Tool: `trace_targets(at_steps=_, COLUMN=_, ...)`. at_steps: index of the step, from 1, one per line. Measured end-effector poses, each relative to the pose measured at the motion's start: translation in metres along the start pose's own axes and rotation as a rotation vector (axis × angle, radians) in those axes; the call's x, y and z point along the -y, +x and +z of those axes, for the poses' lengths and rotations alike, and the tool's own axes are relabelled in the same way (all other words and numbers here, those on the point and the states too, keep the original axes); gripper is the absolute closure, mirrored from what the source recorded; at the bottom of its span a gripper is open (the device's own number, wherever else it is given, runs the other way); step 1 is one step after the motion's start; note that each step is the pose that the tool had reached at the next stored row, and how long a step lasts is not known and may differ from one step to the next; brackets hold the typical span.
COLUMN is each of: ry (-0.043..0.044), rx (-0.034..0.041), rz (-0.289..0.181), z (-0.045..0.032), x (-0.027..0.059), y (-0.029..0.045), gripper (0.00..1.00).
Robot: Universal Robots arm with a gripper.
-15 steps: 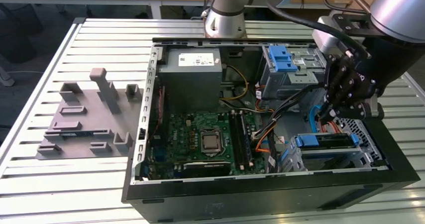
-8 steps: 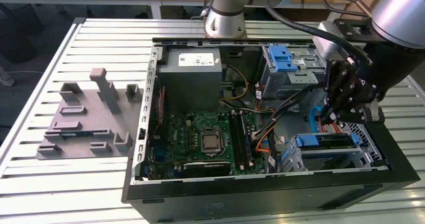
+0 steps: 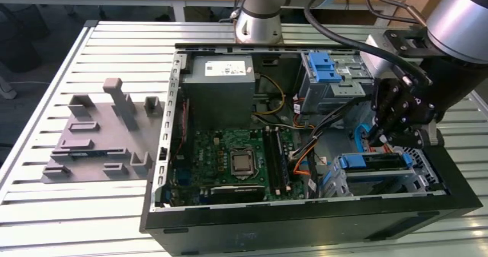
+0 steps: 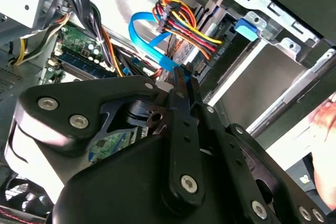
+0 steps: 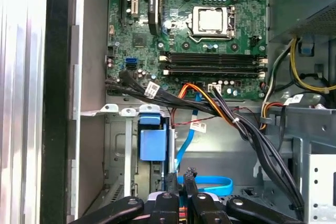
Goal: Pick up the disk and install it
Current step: 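Insert the second disk wire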
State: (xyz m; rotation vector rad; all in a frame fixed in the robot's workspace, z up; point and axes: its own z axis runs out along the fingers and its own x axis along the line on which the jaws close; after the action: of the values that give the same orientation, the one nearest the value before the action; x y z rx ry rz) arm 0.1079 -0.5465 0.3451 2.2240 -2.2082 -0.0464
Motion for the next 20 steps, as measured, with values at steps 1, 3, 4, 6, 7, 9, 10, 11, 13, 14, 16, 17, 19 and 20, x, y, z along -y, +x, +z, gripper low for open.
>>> trace_targets(at_steps=1, ry=0.0002, rx=0.0001, rz=-0.001, z=0.0004, x=-0.0001, y=0.0014, gripper=0.84)
trace_targets(at_steps=3, ry=0.0003, rx=0.0001, rz=-0.003, z=0.0009, x=-0.0001, y=0.0039, gripper=0.84)
trace_targets(at_steps=4, ry=0.0002, rx=0.0000, rz=-0.003, z=0.0012, x=-0.0002, y=0.0051, gripper=0.84)
trace_targets(at_steps=6, ry=0.0003, rx=0.0001, rz=-0.004, z=0.0016, x=-0.0001, y=0.0062, gripper=0.84)
trace_targets(at_steps=7, ry=0.0002, rx=0.0001, rz=-0.005, z=0.0018, x=-0.0001, y=0.0065, gripper=0.84)
trace_targets(at_steps=9, ry=0.0003, rx=-0.0001, rz=-0.006, z=0.0020, x=-0.0001, y=0.0074, gripper=0.84)
trace_targets(at_steps=10, ry=0.0003, rx=-0.0001, rz=-0.007, z=0.0022, x=-0.0001, y=0.0080, gripper=0.84)
trace_targets(at_steps=11, ry=0.0002, rx=-0.0002, rz=-0.007, z=0.0025, x=-0.0001, y=0.0087, gripper=0.84)
trace_targets(at_steps=13, ry=0.0002, rx=-0.0002, rz=-0.009, z=0.0032, x=-0.0001, y=0.0098, gripper=0.84)
trace_targets(at_steps=14, ry=0.0002, rx=-0.0003, rz=-0.009, z=0.0034, x=-0.0001, y=0.0106, gripper=0.84)
trace_targets(at_steps=16, ry=0.0002, rx=-0.0002, rz=-0.011, z=0.0043, x=0.0000, y=0.0125, gripper=0.84)
trace_targets(at_steps=17, ry=0.0002, rx=-0.0003, rz=-0.013, z=0.0047, x=0.0000, y=0.0134, gripper=0.84)
trace_targets(at_steps=19, ry=0.0001, rx=-0.0002, rz=-0.017, z=0.0055, x=0.0000, y=0.0140, gripper=0.84)
trace_targets(at_steps=20, ry=0.0000, rx=-0.0005, rz=-0.020, z=0.0057, x=0.0002, y=0.0140, gripper=0.84)
